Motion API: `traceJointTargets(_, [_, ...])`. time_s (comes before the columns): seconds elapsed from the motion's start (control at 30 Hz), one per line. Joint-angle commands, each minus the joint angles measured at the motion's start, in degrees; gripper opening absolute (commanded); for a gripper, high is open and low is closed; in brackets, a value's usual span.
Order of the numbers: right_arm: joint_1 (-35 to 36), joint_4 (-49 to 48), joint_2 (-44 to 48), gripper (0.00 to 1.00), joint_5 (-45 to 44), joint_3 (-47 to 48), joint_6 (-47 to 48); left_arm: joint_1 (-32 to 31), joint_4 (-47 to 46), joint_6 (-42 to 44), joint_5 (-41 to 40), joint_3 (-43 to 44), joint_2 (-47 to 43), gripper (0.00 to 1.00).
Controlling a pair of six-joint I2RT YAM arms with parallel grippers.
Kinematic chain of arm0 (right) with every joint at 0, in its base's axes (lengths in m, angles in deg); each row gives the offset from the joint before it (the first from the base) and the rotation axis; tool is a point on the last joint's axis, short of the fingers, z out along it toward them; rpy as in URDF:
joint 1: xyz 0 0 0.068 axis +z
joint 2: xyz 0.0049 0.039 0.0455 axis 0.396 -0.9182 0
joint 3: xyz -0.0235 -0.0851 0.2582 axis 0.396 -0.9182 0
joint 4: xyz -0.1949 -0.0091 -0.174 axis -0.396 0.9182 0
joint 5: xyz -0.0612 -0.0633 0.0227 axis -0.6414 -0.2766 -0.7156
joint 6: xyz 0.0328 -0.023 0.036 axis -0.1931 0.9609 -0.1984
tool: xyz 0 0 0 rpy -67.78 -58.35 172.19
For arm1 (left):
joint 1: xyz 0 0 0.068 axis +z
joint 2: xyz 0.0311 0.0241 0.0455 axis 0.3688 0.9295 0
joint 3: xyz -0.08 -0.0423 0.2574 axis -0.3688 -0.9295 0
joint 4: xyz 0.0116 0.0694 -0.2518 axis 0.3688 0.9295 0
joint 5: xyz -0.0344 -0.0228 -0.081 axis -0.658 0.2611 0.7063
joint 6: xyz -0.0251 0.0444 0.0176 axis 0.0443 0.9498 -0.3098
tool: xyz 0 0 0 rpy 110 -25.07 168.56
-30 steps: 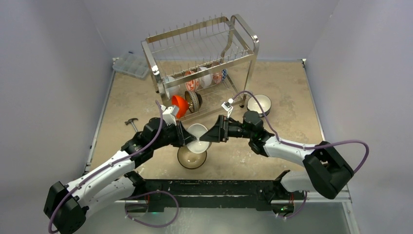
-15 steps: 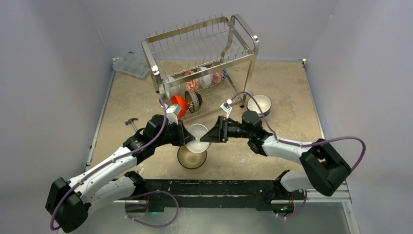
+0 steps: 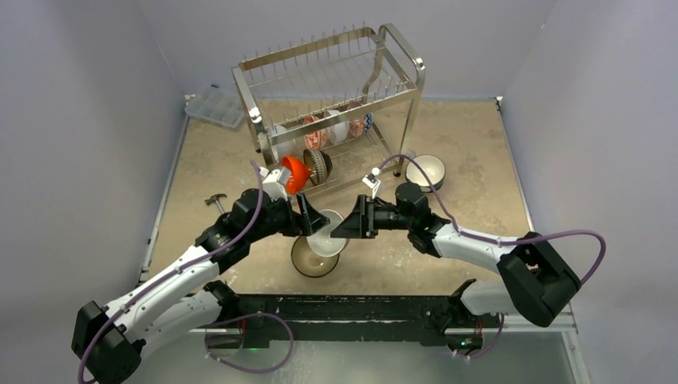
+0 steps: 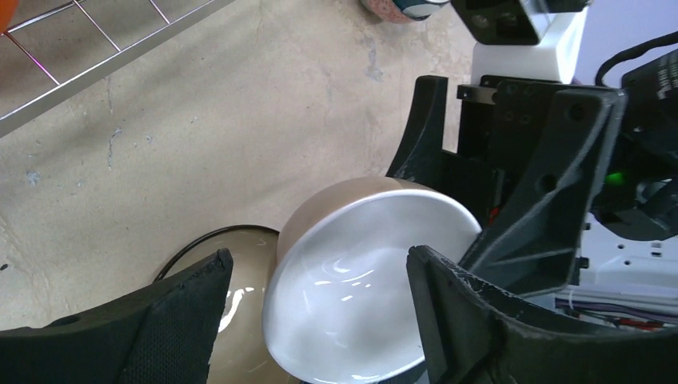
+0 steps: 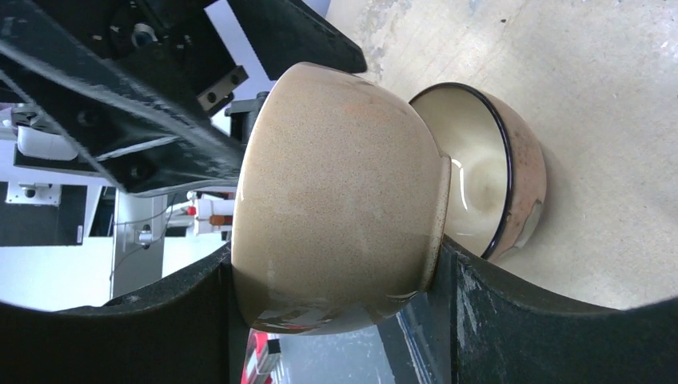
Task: Load the bowls into the dish rack
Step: Pick up the bowl from the center of the board.
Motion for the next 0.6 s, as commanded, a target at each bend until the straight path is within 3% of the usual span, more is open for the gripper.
traceJointTargets(0.0, [-0.43,-0.16,2.91,0.00,-0.42,1.55,1.73,0.78,-1.90,-1.84,0.36,0.28,-3.16,0.82])
traceJointTargets(0.2, [-1.41,2.43,3.15,0.00,-0.74,2.35,3.26,6.64,-1.77,-3.36,5.50,-1.92,-6.70,0.90])
traceJointTargets(0.33, [-2.37,3.67,3.00,0.00,-0.65,3.22,4.35,14.27,-1.23,-3.35,13.22,-2.49,-7.99,0.91])
traceJointTargets(0.57, [-4.99,9.17,1.63,0.00,-1.29,7.89,9.57,22.51,4.29,-0.61,18.64,-1.03,-8.72,0.94])
